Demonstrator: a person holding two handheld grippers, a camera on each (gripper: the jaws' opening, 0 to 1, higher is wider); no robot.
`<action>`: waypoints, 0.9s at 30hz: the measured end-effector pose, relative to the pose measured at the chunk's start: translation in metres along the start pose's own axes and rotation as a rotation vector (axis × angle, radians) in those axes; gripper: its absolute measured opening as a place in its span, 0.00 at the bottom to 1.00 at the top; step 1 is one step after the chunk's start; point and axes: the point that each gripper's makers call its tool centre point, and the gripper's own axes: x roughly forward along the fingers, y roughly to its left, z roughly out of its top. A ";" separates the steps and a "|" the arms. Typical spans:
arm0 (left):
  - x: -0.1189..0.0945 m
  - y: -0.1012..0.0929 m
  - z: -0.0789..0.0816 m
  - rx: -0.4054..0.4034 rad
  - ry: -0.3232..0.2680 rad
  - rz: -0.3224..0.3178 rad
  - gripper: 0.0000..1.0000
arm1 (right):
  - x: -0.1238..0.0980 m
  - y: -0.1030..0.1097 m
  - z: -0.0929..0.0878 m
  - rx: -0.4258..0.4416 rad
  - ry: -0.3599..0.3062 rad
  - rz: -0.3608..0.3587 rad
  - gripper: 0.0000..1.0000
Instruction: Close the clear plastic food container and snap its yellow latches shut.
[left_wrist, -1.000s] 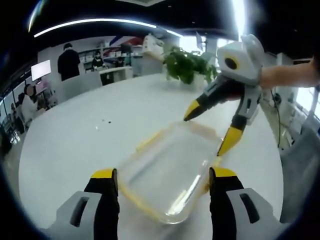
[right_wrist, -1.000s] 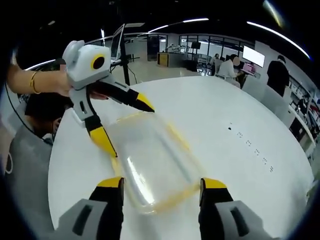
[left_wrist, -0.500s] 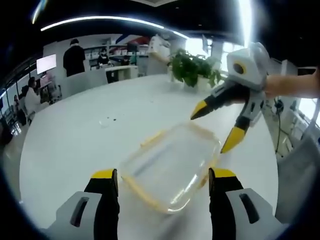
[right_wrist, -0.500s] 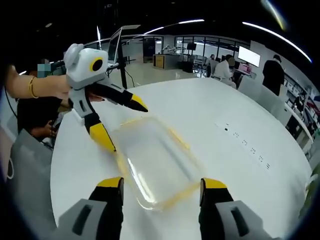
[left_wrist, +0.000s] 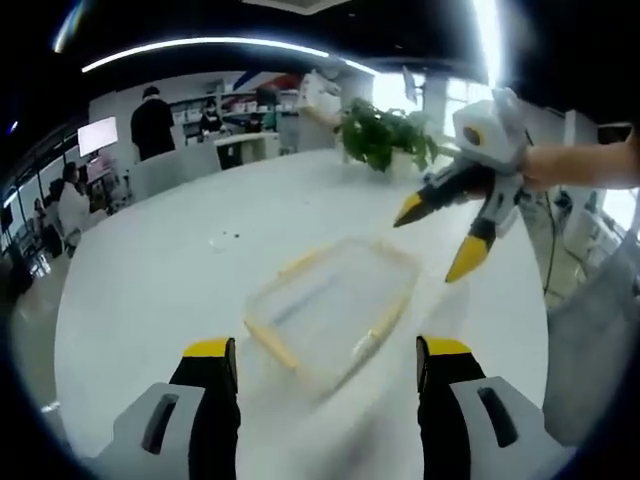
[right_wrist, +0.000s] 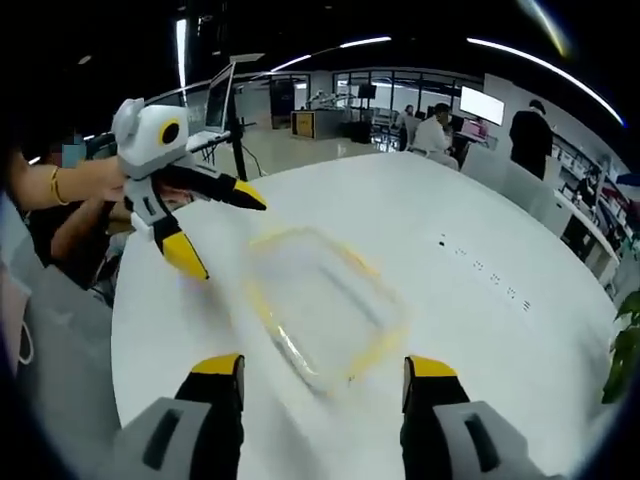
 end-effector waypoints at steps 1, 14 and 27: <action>-0.001 -0.001 0.000 0.000 -0.002 0.003 0.71 | -0.002 0.001 0.000 0.010 -0.008 -0.003 0.63; -0.021 -0.017 0.002 -0.023 -0.038 0.025 0.71 | -0.024 0.010 0.000 0.098 -0.087 -0.029 0.64; -0.046 -0.033 -0.006 -0.060 -0.071 0.055 0.70 | -0.040 0.031 -0.010 0.140 -0.141 -0.067 0.64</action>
